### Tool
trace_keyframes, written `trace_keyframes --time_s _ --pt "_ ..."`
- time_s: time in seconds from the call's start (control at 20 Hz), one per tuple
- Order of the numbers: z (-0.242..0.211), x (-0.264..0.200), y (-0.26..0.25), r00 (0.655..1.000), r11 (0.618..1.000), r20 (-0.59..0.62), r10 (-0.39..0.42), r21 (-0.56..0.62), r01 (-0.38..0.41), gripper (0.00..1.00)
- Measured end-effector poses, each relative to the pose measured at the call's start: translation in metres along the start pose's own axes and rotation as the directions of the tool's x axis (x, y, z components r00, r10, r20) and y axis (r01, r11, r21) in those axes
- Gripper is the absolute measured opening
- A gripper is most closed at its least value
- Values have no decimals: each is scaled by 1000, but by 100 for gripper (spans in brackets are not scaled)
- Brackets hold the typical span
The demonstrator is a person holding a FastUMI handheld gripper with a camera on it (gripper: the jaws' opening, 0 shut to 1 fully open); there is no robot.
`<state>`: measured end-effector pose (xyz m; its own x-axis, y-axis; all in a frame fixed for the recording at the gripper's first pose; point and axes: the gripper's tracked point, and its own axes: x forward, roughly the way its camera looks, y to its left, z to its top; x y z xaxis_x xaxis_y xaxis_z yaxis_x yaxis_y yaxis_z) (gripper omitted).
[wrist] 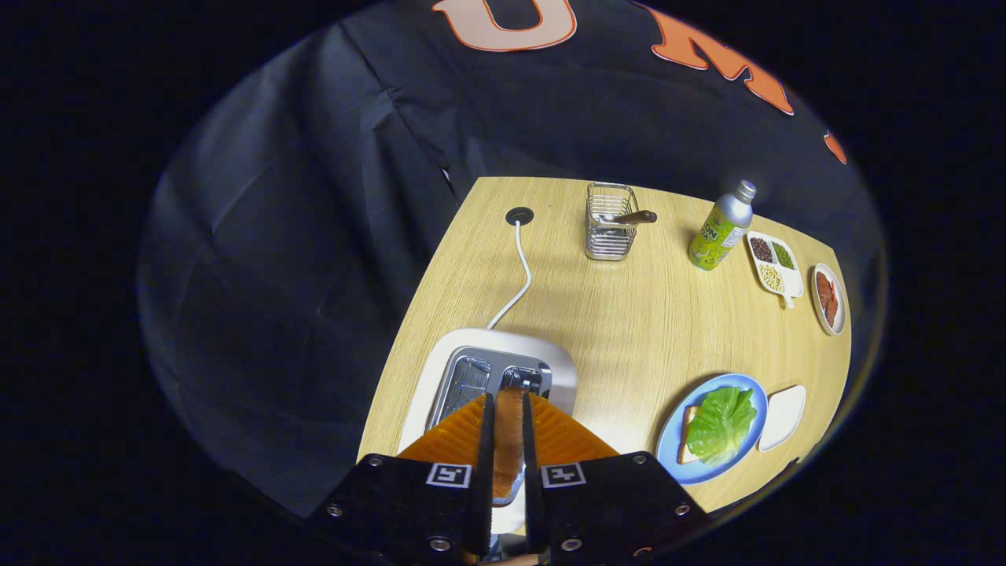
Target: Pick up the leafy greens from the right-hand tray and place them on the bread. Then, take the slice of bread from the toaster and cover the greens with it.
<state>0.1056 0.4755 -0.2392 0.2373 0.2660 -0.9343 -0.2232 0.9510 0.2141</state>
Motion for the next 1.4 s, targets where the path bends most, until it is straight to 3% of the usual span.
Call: trace_keyframes --time_s 0.5,1.0,1.4 --pt "5 -26 5 996 997 53 68 -39 -66 9" --pt "21 -93 -2 965 981 180 192 -16 -193 9" --pt "15 -128 -33 941 970 249 230 13 -241 9"
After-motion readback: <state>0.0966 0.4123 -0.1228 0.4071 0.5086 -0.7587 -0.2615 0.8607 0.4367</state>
